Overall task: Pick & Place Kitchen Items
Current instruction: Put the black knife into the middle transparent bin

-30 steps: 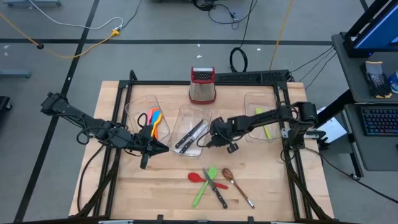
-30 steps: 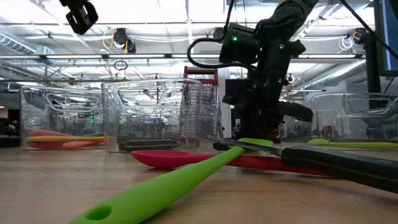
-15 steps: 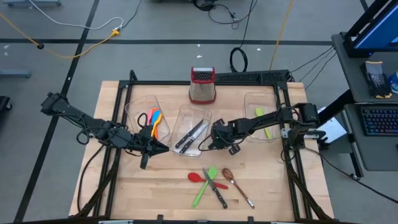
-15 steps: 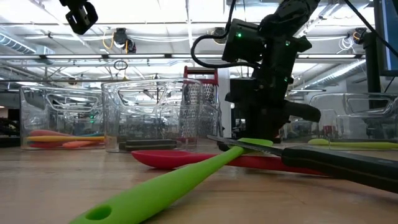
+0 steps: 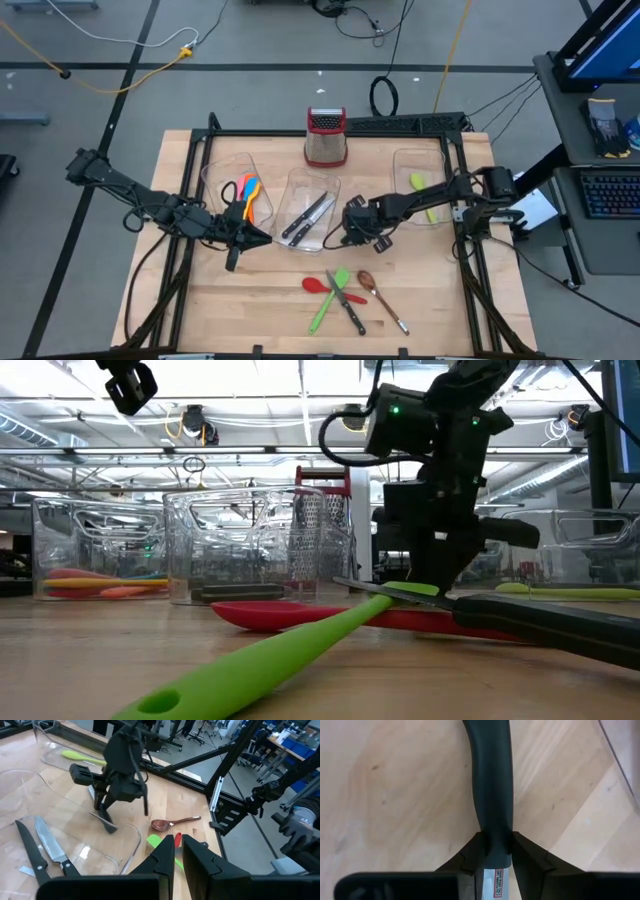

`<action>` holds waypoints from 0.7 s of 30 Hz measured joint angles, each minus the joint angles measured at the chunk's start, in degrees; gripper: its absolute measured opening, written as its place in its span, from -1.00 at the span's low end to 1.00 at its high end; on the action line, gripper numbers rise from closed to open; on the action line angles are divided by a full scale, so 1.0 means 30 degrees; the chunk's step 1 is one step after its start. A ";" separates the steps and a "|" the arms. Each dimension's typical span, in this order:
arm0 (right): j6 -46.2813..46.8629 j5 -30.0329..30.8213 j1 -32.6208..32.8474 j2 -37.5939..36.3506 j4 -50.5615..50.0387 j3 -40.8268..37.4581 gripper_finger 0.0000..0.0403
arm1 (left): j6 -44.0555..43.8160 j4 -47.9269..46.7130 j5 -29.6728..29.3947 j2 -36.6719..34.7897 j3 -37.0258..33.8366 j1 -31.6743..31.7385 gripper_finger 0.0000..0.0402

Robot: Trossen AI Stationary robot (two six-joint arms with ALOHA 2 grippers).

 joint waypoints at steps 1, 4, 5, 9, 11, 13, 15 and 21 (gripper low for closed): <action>0.0042 0.0012 0.0109 -0.0095 0.0005 0.0000 -0.66 | -0.0114 0.0000 -0.0015 0.0000 0.0000 0.0000 -0.81; 0.0057 0.0076 0.0424 -0.0303 0.0060 0.0000 -0.67 | -0.0450 0.0000 -0.0025 0.0000 0.0000 0.0084 -0.81; 0.0084 0.0103 0.0531 -0.0416 0.0045 0.0000 -0.67 | -0.0547 0.0000 -0.0019 0.0000 0.0000 0.0156 -0.81; 0.0516 0.0167 0.0988 -0.1099 0.0104 0.0028 -0.65 | -0.0916 0.0000 -0.0046 0.0000 0.0000 0.0616 -0.81; 0.0565 0.0250 0.1272 -0.1378 0.0096 0.0029 -0.66 | -0.0919 0.0017 -0.0046 0.0000 0.0000 0.0883 -0.81; 0.0565 0.0916 0.1677 -0.1759 0.0071 0.0029 -0.67 | -0.0916 0.0141 -0.0038 0.0021 0.0000 0.1149 -0.81; 0.0564 0.1584 0.2100 -0.2056 0.0188 0.0044 -0.68 | -0.0916 0.0773 -0.0031 0.0252 0.0000 0.1368 -0.81; 0.0563 0.3143 0.3218 -0.2909 0.0345 0.0051 -0.65 | -0.0890 0.2815 0.1003 0.1747 0.0015 0.2071 -0.78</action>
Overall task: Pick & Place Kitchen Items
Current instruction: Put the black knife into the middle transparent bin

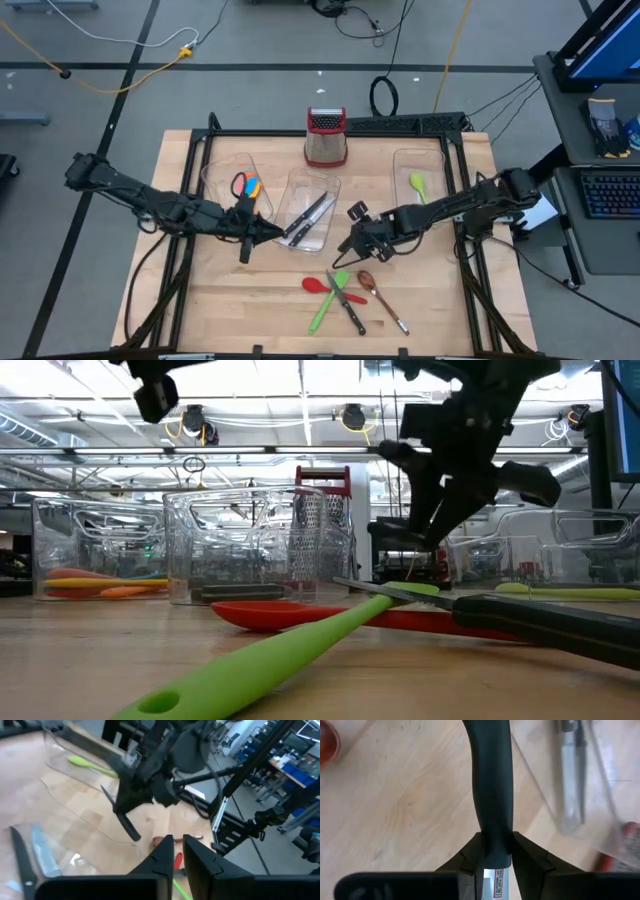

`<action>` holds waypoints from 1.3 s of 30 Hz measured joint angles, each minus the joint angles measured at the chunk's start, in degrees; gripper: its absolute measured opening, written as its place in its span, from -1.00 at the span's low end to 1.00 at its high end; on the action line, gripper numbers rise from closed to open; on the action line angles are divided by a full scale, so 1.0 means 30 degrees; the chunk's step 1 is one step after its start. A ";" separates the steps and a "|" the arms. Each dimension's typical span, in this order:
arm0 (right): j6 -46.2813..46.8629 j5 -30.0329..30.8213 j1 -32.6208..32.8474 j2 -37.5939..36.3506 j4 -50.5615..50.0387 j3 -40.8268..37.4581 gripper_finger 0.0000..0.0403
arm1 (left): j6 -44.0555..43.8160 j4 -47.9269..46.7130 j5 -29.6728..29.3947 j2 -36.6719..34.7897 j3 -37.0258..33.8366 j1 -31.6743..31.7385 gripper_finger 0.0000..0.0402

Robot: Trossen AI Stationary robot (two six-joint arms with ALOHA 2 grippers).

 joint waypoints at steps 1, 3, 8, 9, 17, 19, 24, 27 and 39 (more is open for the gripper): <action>-0.0006 0.0331 0.0182 -0.0160 -0.0059 0.0000 -0.66 | -0.0069 0.0355 0.0159 0.0410 0.0000 0.0119 -0.75; -0.0086 0.0916 0.0538 -0.0351 -0.0107 0.0113 -0.67 | -0.0113 0.1092 0.0501 0.1146 0.0000 0.0423 -0.64; -0.0311 0.2381 0.1580 -0.0591 -0.0437 0.1207 -0.66 | -0.0526 0.2899 0.1782 0.2713 0.0000 0.1449 -0.30; -0.0484 0.2737 0.1825 -0.0591 -0.0512 0.1509 -0.66 | -0.0574 0.3339 0.2235 0.2996 0.0000 0.1644 -0.23; -0.2540 0.5603 0.2966 -0.0591 0.0268 0.3222 -0.67 | -0.2543 0.4138 0.4629 0.4681 0.0604 0.3097 0.16; -0.3203 0.6155 0.3030 -0.0591 0.0912 0.3335 -0.66 | -0.2513 0.4128 0.5126 0.5232 0.1192 0.3283 0.20; -0.4988 0.6531 0.3025 -0.0578 0.2924 0.3366 -0.67 | -0.1832 0.1724 0.6496 0.6467 0.3280 0.3970 0.21; -0.6118 0.7049 0.3023 -0.0577 0.4212 0.3366 -0.66 | -0.1374 -0.1498 0.6526 0.6882 0.4853 0.4412 0.21; -0.8046 0.7617 0.2621 0.0474 0.6015 0.3359 -0.66 | -0.0802 -0.4700 0.8387 0.7273 0.7286 0.5557 0.21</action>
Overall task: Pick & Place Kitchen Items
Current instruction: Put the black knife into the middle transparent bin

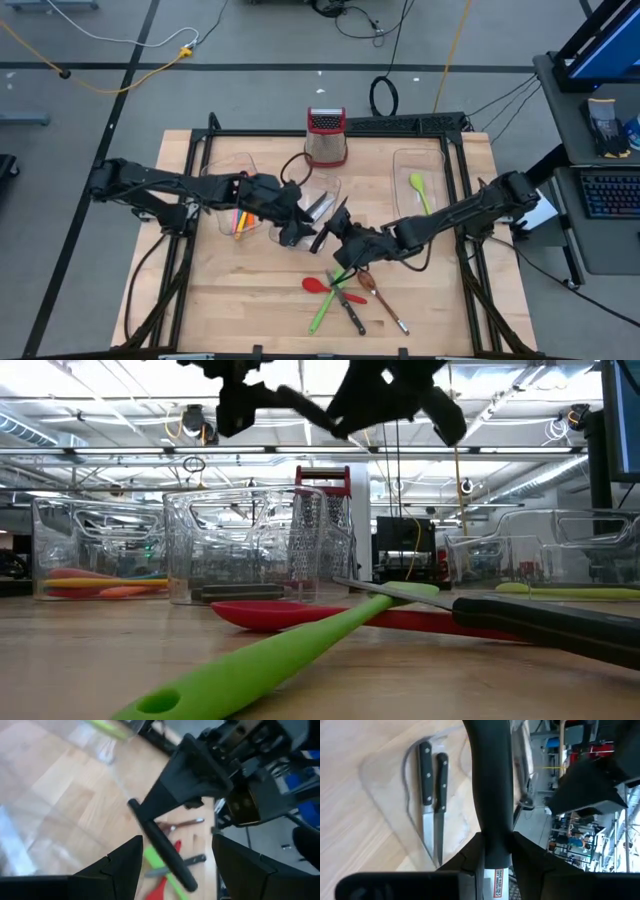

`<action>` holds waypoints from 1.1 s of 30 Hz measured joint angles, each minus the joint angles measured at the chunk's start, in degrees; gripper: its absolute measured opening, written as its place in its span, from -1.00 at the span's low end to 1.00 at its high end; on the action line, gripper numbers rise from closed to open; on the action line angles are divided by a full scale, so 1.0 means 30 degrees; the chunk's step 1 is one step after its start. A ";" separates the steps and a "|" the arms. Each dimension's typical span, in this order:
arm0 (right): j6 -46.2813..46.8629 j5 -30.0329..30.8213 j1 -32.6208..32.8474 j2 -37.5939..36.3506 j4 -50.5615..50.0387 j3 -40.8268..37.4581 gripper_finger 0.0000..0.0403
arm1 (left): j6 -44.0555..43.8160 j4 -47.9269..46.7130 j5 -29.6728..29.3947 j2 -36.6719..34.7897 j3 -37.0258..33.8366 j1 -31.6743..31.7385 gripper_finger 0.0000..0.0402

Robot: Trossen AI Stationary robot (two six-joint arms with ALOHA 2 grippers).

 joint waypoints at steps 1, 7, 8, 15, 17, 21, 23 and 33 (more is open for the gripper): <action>-0.0093 0.0027 0.0004 0.0149 0.0124 -0.0008 -0.66 | -0.0068 -0.0457 -0.0037 0.0000 0.0000 0.0020 0.21; -0.0989 0.0351 0.0024 0.0775 0.0935 0.0029 -0.67 | -0.0098 -0.1643 -0.0525 0.0015 -0.0007 0.0015 0.21; -0.0989 0.0329 0.0024 0.0786 0.0935 0.0024 -0.66 | -0.0098 -0.1691 -0.0525 0.0015 -0.0007 0.0015 0.21; -0.1240 0.0336 0.0031 0.0764 0.1858 0.0022 -0.67 | -0.0142 -0.1876 -0.0187 0.0522 -0.0051 0.0240 0.21; -0.1256 0.0363 0.0026 0.0764 0.1858 0.0022 -0.67 | -0.0142 -0.1008 0.0180 0.0885 0.0002 0.0240 0.21; -0.1155 0.0367 0.0024 0.0764 0.1767 0.0022 -0.67 | -0.0107 -0.0747 0.0753 0.1282 -0.0031 0.0226 0.21; -0.1117 0.0394 0.0024 0.0764 0.1719 0.0022 -0.67 | -0.0152 -0.0762 0.1019 0.1501 -0.0005 0.0233 0.21; -0.1037 0.0402 -0.0044 0.0749 0.1734 0.0022 -0.67 | -0.0138 0.0019 0.1913 0.2331 -0.0036 0.0177 0.21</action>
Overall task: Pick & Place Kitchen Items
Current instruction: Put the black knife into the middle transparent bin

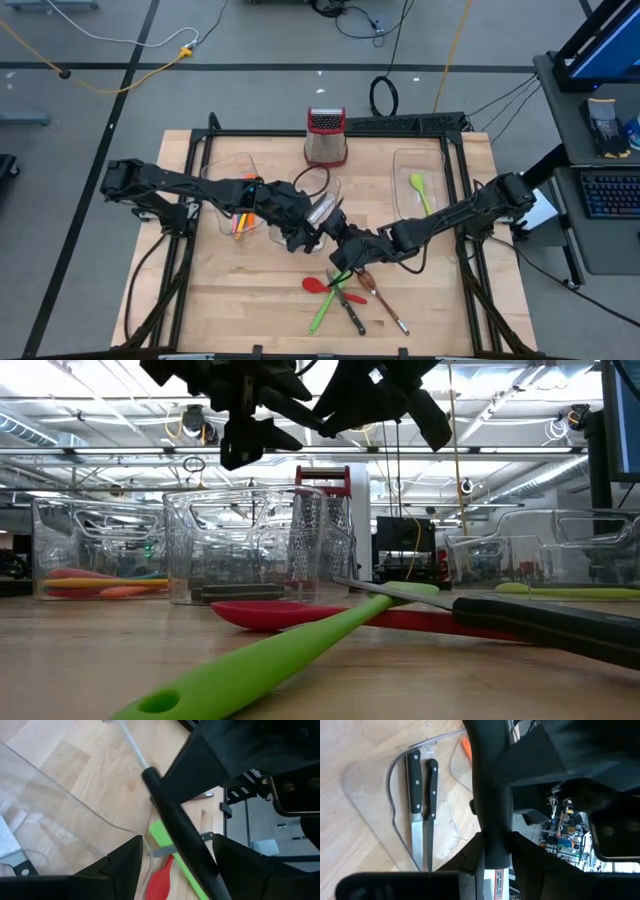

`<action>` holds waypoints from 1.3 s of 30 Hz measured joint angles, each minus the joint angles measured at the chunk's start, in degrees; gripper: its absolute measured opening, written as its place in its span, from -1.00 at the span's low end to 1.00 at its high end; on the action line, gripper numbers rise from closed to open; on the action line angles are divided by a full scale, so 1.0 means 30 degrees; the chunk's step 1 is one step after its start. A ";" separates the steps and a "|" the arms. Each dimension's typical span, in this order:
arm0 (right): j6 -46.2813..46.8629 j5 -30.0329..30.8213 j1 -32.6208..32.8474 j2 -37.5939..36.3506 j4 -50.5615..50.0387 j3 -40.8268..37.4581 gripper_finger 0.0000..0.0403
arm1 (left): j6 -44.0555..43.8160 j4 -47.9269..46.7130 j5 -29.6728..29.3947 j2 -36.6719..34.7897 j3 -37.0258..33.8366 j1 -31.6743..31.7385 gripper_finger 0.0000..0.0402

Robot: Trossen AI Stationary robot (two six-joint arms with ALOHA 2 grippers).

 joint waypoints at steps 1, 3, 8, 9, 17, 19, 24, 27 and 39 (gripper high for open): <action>0.0038 0.0003 -0.0035 0.0007 -0.0007 0.0000 -0.67 | 0.0017 0.0030 0.0003 -0.0004 0.0000 -0.0065 0.21; 0.0051 0.0000 -0.0063 0.0007 0.0050 0.0000 -0.67 | 0.0038 0.0030 0.0010 -0.0044 0.0000 -0.0119 0.21; 0.0051 -0.0059 -0.0063 0.0007 0.0408 0.0000 -0.67 | 0.0433 -0.0002 -0.0206 -0.0029 0.0000 -0.0109 0.04; 0.0051 -0.0060 -0.0063 0.0007 0.0422 0.0000 -0.68 | 0.0433 -0.0002 -0.0213 -0.0029 0.0000 -0.0111 -0.05; 0.0087 -0.0029 0.0326 -0.0015 0.0714 0.0000 -0.79 | 0.1351 -0.0182 -0.0522 -0.0029 -0.0029 0.0179 -0.76; 0.0550 -0.0020 0.0502 -0.0015 0.0745 0.0000 -0.79 | 0.1022 -0.0230 -0.0723 -0.0029 -0.0015 0.0173 -0.76; 0.1705 0.1791 0.0741 -0.0015 -0.0210 0.0000 -0.73 | 0.0557 -0.1227 -0.2166 -0.0044 0.0000 0.0180 -0.76; 0.2905 0.2946 0.0818 -0.0015 -0.1411 0.0000 -0.67 | 0.0415 -0.1524 -0.3056 -0.0044 0.0000 0.0180 -0.76; 0.9287 0.2847 0.1642 -0.0643 -0.7913 -0.0032 -0.59 | -0.1584 -0.3269 -0.5170 -0.0044 0.0000 0.0844 -0.76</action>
